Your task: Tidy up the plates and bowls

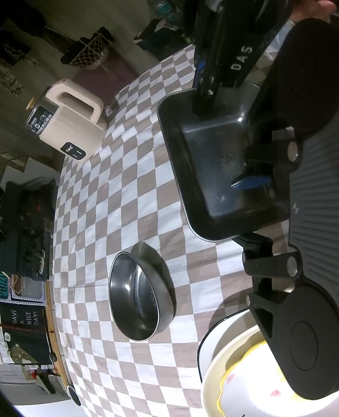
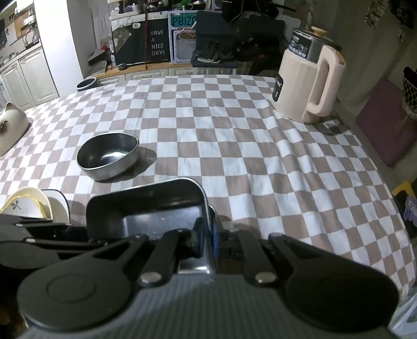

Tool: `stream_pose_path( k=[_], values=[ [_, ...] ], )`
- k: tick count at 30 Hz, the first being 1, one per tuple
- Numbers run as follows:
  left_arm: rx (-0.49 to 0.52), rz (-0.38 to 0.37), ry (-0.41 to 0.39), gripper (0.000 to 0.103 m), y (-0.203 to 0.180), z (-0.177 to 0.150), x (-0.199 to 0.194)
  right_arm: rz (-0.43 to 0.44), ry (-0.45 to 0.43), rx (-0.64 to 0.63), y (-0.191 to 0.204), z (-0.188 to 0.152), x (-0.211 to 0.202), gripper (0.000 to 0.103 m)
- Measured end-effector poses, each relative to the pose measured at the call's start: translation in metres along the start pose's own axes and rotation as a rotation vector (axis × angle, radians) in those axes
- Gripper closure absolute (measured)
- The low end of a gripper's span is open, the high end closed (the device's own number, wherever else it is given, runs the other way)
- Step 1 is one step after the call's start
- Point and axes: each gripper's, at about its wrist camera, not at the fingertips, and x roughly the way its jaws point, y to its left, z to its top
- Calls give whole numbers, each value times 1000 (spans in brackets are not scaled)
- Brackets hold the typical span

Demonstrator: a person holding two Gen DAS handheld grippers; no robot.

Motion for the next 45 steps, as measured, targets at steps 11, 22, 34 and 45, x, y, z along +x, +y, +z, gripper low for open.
stream_pose_path(
  k=[11, 22, 34, 45],
  values=[
    [-7, -4, 0, 65, 3, 3, 3, -31, 50, -61, 4, 1, 19, 94],
    [29, 4, -8, 62, -2, 2, 3, -47, 92, -92, 4, 1, 31, 93],
    [57, -13, -15, 61, -2, 1, 3, -40, 146, -71, -6, 1, 47, 93],
    [59, -8, 19, 60, 0, -1, 6, -27, 178, -56, -8, -1, 51, 93]
  ],
)
